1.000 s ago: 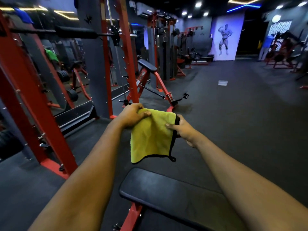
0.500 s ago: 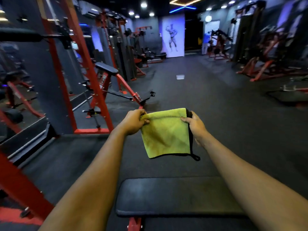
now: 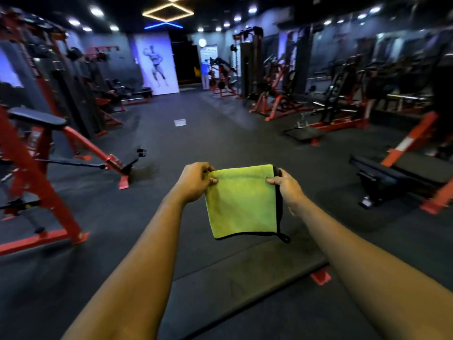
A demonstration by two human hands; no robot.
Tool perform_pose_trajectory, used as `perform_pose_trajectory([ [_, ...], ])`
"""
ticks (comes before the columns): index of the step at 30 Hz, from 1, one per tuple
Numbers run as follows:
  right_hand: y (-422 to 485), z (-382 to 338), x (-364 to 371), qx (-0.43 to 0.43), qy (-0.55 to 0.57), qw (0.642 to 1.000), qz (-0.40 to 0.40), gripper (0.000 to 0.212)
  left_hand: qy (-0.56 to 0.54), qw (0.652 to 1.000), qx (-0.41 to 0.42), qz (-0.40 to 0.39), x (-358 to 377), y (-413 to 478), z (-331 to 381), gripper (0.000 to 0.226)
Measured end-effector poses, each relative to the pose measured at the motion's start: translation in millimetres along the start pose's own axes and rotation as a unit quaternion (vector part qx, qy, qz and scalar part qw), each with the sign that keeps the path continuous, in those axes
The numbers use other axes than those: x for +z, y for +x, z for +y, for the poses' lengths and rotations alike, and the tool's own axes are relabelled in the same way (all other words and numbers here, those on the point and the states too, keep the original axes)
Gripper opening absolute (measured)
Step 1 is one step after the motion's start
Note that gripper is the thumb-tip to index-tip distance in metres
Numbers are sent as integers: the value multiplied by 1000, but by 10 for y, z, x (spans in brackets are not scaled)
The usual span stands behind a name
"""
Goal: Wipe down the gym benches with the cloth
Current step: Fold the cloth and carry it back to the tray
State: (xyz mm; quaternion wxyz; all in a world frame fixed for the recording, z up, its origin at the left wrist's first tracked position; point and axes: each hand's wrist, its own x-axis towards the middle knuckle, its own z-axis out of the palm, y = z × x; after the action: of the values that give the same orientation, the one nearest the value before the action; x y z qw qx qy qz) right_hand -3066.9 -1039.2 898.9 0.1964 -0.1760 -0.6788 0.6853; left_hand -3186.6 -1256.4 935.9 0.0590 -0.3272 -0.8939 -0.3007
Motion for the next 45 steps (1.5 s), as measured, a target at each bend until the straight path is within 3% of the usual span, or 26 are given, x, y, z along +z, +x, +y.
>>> perform_pose_trajectory([
  [13,-555,-66,-1226,-2,18,980,200,24,-66,977,183,-93,793,418,1102,12],
  [19,-808,-188,-1487,-16,37,943,330,24,-113,943,257,-179,1063,703,1545,11],
  [22,-987,-199,-1628,-22,0,923,384,29,-143,921,296,-210,1209,758,1762,12],
  [29,-1734,-178,-1803,-35,45,859,508,23,-217,848,398,-275,1547,477,2376,11],
  [35,-2688,-231,-1989,-36,42,803,594,23,-263,777,483,-306,1771,-156,3021,7],
  [45,-4299,-385,-2071,-34,-11,719,694,22,-315,685,551,-357,1937,-1439,3970,5],
])
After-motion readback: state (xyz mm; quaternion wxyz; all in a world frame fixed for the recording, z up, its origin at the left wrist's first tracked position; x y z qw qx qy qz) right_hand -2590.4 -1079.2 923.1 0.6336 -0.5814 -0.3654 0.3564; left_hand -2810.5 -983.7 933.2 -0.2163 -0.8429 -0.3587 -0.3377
